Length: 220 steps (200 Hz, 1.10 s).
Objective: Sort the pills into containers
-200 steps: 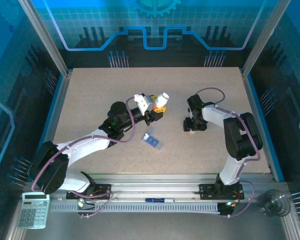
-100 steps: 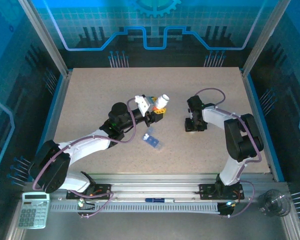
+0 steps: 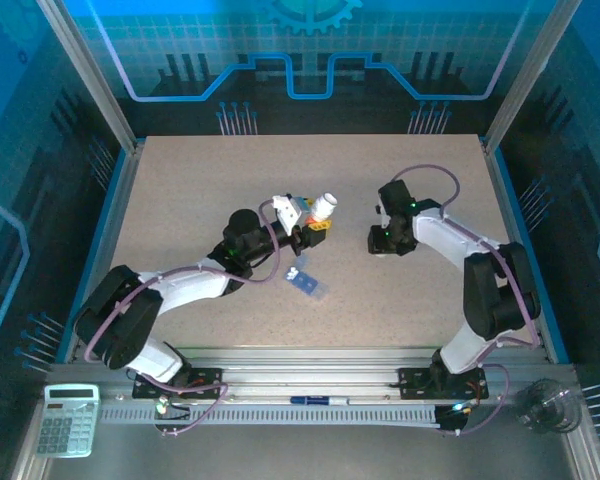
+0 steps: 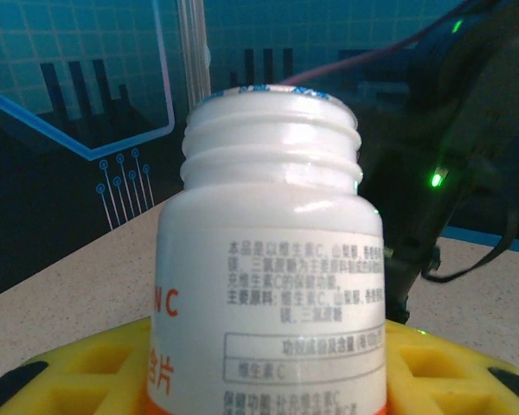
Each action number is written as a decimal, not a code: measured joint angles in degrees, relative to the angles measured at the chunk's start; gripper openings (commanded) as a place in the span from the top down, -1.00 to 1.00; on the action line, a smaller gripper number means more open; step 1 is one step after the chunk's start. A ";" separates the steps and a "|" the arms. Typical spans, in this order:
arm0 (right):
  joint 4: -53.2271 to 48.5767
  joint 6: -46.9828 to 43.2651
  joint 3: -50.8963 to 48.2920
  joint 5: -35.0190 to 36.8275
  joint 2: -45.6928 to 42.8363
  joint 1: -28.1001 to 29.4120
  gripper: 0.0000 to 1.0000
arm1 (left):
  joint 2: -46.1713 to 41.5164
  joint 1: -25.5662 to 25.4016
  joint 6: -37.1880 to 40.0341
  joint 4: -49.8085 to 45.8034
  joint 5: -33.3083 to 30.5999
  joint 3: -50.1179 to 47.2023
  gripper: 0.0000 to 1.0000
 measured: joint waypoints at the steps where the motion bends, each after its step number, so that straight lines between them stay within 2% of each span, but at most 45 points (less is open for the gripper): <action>1: -0.04 0.00 0.15 -0.04 -0.04 0.00 0.21 | 0.17 0.04 0.00 0.20 0.00 0.00 1.00; 81: -5.79 0.02 16.59 -5.77 -0.87 -0.02 0.20 | 13.00 3.98 -3.02 15.06 1.90 -0.57 1.00; 121: -8.26 0.04 19.87 -8.81 -0.74 -0.07 0.19 | 17.14 4.90 -3.23 17.94 4.92 0.59 1.00; 163: -9.75 -0.22 25.29 -15.65 -0.74 -0.17 0.19 | 22.25 5.27 -3.41 21.07 8.00 1.79 1.00; 220: -12.31 -1.53 27.91 -24.74 -0.07 -0.44 0.19 | 22.97 5.31 -2.73 21.18 11.74 3.63 1.00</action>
